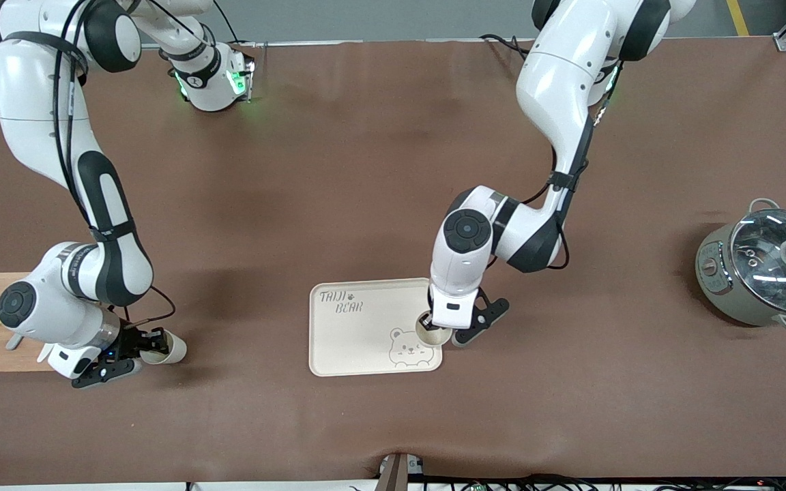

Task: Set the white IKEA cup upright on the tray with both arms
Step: 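Carry the cup onto the tray with the left gripper while the right gripper lifts, then release the cup with the left gripper while the right gripper carries its cup, then lower the cup onto the tray and open the right gripper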

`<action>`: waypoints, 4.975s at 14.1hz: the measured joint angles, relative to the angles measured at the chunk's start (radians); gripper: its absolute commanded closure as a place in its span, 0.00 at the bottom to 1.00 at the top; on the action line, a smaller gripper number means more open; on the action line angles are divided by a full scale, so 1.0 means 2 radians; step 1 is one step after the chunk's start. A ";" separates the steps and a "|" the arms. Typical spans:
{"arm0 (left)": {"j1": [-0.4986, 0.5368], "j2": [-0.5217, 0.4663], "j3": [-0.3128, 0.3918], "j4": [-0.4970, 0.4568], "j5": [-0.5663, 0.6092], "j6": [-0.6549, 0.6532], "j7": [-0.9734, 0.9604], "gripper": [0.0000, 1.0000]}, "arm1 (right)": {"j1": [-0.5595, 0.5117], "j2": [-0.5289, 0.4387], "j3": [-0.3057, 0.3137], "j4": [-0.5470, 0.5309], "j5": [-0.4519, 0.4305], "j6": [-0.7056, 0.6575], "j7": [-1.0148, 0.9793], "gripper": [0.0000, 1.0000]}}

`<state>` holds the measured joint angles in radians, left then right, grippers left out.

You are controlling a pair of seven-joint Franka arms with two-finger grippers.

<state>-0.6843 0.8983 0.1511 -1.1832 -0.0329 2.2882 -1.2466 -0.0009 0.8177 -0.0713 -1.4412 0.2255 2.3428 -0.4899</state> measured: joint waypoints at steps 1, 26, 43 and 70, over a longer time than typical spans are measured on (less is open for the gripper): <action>-0.002 0.004 0.000 0.004 0.000 0.000 -0.004 1.00 | 0.000 0.000 0.000 0.000 0.000 -0.001 -0.003 0.91; 0.019 -0.036 0.010 0.029 0.006 -0.065 0.044 0.00 | 0.112 -0.015 0.012 0.120 0.038 -0.170 0.313 1.00; 0.169 -0.215 0.007 -0.031 -0.005 -0.264 0.407 0.00 | 0.247 0.043 0.009 0.115 -0.015 -0.010 0.519 1.00; 0.259 -0.285 0.006 -0.028 -0.029 -0.321 0.583 0.00 | 0.260 0.041 0.003 0.108 -0.020 -0.012 0.529 0.00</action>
<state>-0.1668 0.3290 0.1632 -1.2389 -0.0907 1.6456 -0.0798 0.5186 0.9004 -0.0657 -1.2244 0.1861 2.3179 0.5678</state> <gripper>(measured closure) 0.000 0.000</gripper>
